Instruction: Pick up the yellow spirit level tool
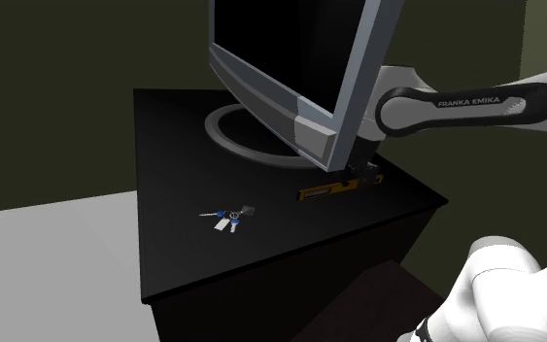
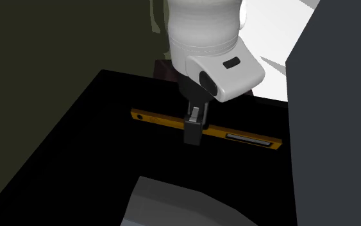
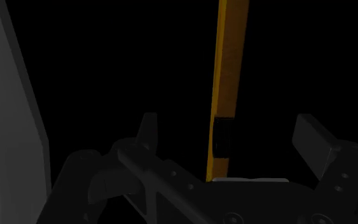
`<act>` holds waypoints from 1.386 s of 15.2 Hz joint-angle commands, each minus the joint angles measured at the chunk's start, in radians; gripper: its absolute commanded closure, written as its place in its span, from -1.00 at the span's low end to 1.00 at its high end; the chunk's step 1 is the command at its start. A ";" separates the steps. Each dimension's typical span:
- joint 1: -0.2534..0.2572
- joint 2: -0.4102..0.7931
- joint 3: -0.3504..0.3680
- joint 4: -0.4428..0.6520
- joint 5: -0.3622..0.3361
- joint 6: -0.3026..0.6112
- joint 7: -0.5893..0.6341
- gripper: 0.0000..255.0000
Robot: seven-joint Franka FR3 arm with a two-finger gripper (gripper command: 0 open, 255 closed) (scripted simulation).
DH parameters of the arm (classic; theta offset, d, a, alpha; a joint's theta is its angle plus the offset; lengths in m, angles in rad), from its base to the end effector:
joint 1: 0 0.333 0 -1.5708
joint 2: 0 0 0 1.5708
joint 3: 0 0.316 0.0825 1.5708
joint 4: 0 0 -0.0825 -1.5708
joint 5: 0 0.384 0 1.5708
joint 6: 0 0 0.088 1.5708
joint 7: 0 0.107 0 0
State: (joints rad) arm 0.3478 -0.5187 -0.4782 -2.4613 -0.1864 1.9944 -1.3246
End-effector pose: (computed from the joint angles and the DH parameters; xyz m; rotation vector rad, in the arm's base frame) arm 0.3993 -0.0713 0.4585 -2.4456 -1.9080 -0.0730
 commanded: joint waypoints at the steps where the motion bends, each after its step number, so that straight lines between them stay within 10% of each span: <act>1: 0.003 0.013 -0.008 -0.015 0.000 0.028 -0.009 -1.00; 4: 0.003 0.021 -0.013 -0.031 -0.002 0.051 -0.011 -1.00; 5: 0.003 0.022 -0.014 -0.030 -0.002 0.052 -0.012 1.00; 21: 0.004 -0.008 0.009 0.042 0.005 -0.050 -0.004 1.00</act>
State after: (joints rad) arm 0.3528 -0.5241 -0.4692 -2.4298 -0.1816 1.9579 -1.3257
